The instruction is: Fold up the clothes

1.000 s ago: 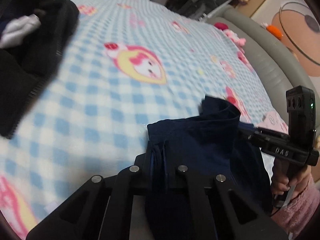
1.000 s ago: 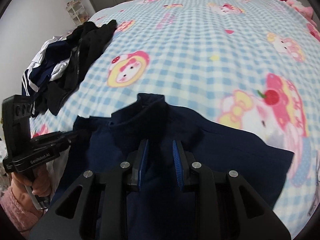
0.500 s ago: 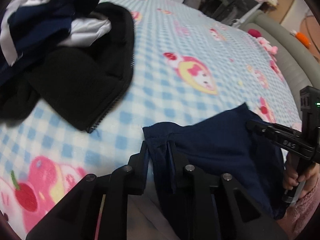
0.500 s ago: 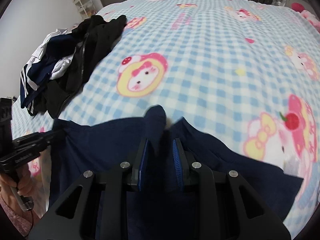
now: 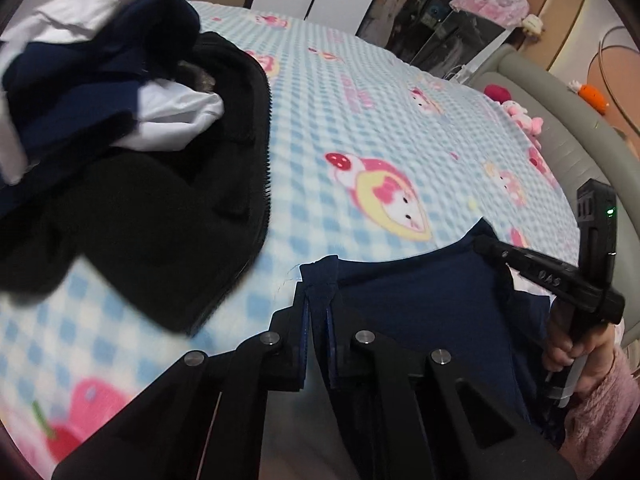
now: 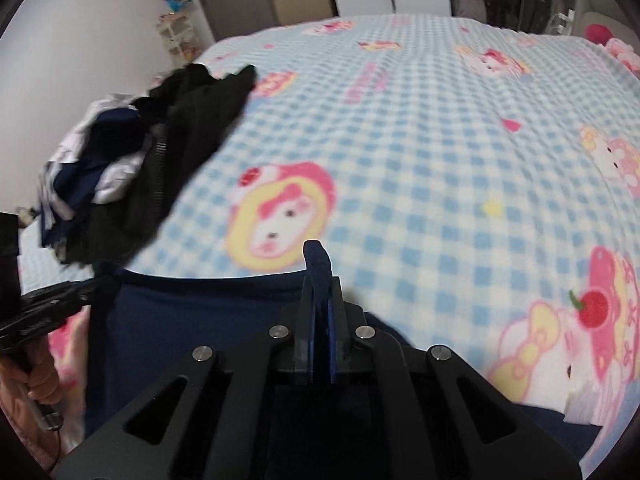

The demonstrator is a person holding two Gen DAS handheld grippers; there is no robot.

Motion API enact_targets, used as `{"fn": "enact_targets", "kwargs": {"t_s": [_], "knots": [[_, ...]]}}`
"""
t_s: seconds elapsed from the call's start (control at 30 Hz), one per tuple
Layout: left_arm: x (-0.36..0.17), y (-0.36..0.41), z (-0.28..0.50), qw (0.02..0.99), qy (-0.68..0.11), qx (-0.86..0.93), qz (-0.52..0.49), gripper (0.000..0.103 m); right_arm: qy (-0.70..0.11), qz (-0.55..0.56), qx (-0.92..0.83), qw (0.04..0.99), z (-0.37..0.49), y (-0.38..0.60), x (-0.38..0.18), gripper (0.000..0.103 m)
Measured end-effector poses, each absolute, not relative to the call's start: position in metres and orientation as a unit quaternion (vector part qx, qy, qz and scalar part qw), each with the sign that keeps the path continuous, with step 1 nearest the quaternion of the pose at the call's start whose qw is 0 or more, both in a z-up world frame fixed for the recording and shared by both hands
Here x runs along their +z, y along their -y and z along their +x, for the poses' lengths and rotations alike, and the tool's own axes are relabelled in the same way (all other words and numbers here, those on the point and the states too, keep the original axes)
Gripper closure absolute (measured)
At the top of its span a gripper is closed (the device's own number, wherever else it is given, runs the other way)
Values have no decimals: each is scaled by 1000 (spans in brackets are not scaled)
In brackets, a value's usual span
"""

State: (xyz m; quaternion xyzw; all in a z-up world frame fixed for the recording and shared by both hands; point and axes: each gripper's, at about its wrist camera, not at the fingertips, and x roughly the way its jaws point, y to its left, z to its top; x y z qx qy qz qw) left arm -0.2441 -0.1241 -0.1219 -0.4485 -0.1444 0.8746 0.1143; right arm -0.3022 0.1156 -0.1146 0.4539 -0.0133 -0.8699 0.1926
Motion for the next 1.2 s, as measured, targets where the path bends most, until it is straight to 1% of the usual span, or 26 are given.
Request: {"fn": "enact_targets", "kwargs": {"t_s": [0.03, 0.1, 0.13, 0.17, 0.2, 0.27, 0.3, 0.43, 0.5, 0.67, 0.7, 0.77, 0.83, 0.93, 1.0, 1.07, 1.1, 1.13, 1.17, 1.2], "knots": [[-130, 123, -249, 113, 146, 869, -458, 91, 16, 461, -867, 186, -308, -116, -125, 100], [-145, 124, -254, 106, 154, 858, -479, 90, 18, 486, -855, 178, -320, -115, -150, 100], [-153, 124, -257, 103, 159, 852, -489, 89, 21, 486, -855, 178, -321, -115, -148, 100], [-156, 125, -258, 101, 163, 848, -494, 87, 24, 486, -856, 178, -321, -115, -147, 99], [-147, 128, -255, 100, 166, 850, -490, 83, 27, 485, -856, 178, -321, -115, -146, 95], [-128, 131, -244, 88, 156, 863, -472, 67, 32, 474, -861, 182, -315, -117, -132, 89], [-120, 130, -236, 83, 147, 870, -463, 66, 39, 462, -866, 186, -308, -119, -119, 86], [-99, 119, -199, 100, 138, 869, -465, 66, 55, 434, -877, 200, -272, -131, -70, 83], [-94, 109, -177, 105, 128, 865, -474, 66, 48, 432, -878, 199, -244, -137, -55, 82], [-98, 82, -116, 128, 148, 853, -484, 66, 41, 434, -873, 219, -160, -161, -52, 80], [-101, 76, -104, 130, 144, 852, -487, 66, 36, 439, -871, 215, -146, -167, -57, 80], [-109, 66, -87, 120, 105, 854, -496, 66, 25, 450, -868, 208, -121, -179, -67, 79], [-125, 61, -82, 94, 67, 850, -515, 65, 16, 463, -866, 190, -110, -190, -81, 79], [-132, 56, -90, 88, 41, 849, -520, 62, 28, 501, -853, 144, -103, -216, -110, 79], [-123, 55, -91, 80, 33, 857, -508, 62, 62, 507, -845, 156, -103, -233, -112, 79], [-107, 54, -89, 71, 27, 869, -489, 62, 84, 493, -852, 157, -107, -251, -98, 79], [-98, 52, -91, 74, 24, 875, -478, 62, 78, 481, -860, 150, -112, -257, -90, 77], [-90, 46, -96, 83, 20, 880, -468, 62, 68, 471, -868, 140, -120, -264, -82, 69], [-85, 36, -107, 94, 15, 882, -462, 62, 57, 464, -875, 127, -132, -272, -77, 65], [-80, 25, -118, 105, 10, 884, -455, 62, 50, 461, -879, 116, -145, -281, -75, 65]]}}
